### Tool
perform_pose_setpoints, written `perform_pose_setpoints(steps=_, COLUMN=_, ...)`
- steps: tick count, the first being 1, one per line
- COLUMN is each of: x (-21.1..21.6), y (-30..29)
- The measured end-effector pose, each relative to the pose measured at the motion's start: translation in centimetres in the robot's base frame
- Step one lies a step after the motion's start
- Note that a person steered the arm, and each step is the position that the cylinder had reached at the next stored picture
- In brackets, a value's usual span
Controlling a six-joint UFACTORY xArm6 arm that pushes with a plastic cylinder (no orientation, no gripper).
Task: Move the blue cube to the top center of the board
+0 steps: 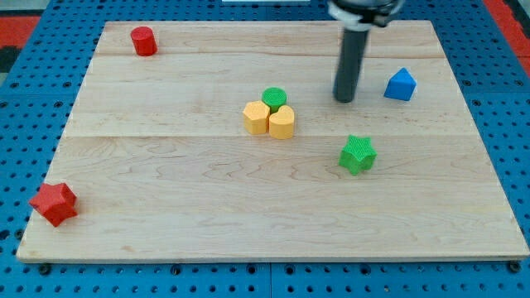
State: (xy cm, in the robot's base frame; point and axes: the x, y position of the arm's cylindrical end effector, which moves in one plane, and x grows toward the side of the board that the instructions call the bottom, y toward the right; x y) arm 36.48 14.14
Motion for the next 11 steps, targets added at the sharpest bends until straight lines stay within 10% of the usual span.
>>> perform_pose_setpoints(steps=1, x=-2.3, y=7.0)
perform_pose_setpoints(steps=4, x=-1.4, y=1.1)
perform_pose_setpoints(steps=5, x=0.2, y=-8.7)
perform_pose_setpoints(steps=11, x=-14.2, y=-7.3)
